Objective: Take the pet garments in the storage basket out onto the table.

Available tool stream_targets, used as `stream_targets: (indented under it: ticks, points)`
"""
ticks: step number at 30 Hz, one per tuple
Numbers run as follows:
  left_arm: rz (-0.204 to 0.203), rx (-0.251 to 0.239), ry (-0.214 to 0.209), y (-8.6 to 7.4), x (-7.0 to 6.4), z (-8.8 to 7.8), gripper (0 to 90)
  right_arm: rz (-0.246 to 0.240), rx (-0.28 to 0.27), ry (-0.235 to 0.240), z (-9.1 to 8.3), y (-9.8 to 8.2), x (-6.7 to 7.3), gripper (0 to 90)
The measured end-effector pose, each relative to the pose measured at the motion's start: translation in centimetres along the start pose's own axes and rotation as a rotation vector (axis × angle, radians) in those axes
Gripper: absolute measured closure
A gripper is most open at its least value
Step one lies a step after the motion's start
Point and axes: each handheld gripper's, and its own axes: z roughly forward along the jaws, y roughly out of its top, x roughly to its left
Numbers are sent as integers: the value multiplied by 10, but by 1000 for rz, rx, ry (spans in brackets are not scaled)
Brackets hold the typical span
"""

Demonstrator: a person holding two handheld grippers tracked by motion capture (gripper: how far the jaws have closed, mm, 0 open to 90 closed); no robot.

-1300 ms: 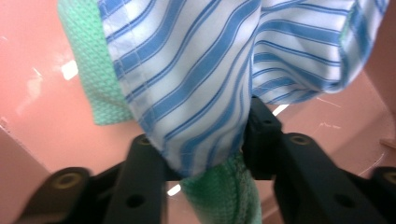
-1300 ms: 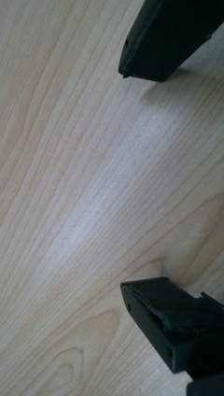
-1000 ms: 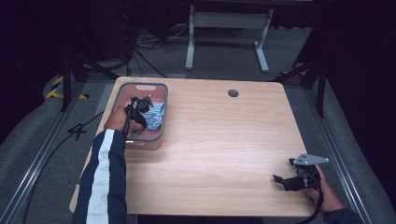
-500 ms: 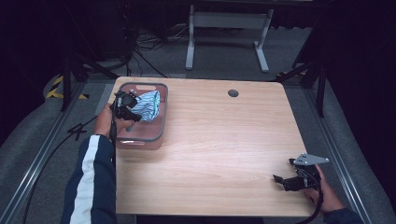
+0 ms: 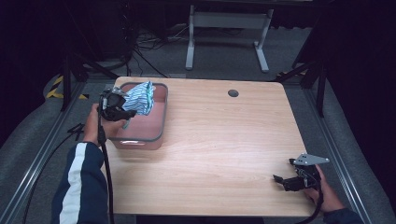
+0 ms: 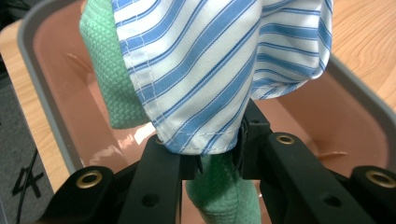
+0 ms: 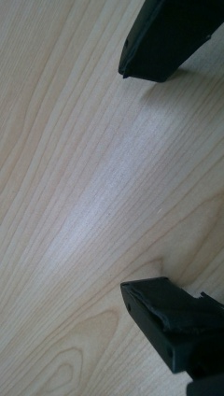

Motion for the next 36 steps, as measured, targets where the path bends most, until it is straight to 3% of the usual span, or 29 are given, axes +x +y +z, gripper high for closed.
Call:
stream_targets:
  ticks: [10,19,21,23,36]
  points:
    - [16,-86,-32,2,-9,-19,747,0,0,0,0,0,0,3]
    - [84,-134,-49,13,-28,-32,748,0,0,0,0,0,0,3]
    - [81,-135,-61,14,-31,-33,748,0,0,0,0,0,0,3]
    - [115,-147,-76,18,-37,-35,747,0,0,0,0,0,0,3]
    - [184,-162,-122,33,-65,-36,748,0,0,0,0,0,0,3]
